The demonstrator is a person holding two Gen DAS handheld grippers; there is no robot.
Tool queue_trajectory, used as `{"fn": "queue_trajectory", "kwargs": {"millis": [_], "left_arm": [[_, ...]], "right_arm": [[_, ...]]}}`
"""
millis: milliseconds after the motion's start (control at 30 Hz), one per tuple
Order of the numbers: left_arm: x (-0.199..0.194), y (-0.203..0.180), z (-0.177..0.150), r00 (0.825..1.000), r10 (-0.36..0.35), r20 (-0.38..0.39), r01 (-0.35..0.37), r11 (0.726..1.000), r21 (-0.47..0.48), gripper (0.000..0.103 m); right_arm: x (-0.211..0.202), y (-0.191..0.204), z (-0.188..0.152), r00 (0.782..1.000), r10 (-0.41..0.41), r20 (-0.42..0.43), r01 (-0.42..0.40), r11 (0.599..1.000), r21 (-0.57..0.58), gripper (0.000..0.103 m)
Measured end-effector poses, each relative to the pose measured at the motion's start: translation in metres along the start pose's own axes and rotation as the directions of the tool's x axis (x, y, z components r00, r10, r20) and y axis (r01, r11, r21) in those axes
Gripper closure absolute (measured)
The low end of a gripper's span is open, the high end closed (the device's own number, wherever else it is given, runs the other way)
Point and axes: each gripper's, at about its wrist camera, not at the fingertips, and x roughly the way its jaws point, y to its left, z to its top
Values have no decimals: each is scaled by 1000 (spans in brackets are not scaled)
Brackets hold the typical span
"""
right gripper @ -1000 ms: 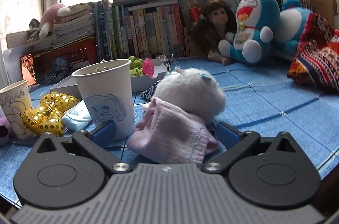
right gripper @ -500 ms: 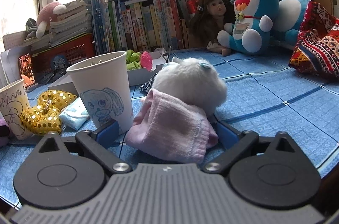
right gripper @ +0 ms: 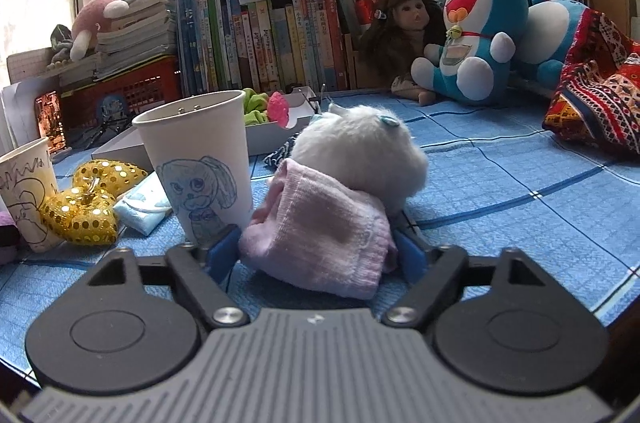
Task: Organize soft objects
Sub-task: 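Grasp the purple fuzzy plush with the left tool while the right tool grasps the pink sock, then carry the plush and sock to the white tray and open both tools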
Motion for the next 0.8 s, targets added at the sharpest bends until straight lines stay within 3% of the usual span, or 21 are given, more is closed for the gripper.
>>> {"fn": "queue_trajectory", "kwargs": {"millis": [200, 300, 600, 800], "left_arm": [[-7, 3, 3, 1000, 15, 14, -15, 1000, -4, 56], [-13, 5, 5, 999, 17, 27, -17, 1000, -15, 56], [-30, 8, 18, 996, 25, 81, -22, 999, -35, 56], [-41, 8, 33, 993, 16, 119, -13, 1000, -22, 56]], "right_arm": [[-7, 3, 2, 1000, 2, 4, -2, 1000, -22, 45], [-13, 7, 4, 999, 44, 2, -44, 999, -26, 51], [-36, 34, 10, 985, 167, 38, -163, 982, -99, 55], [-48, 41, 24, 976, 199, 88, -188, 975, -120, 55]]}}
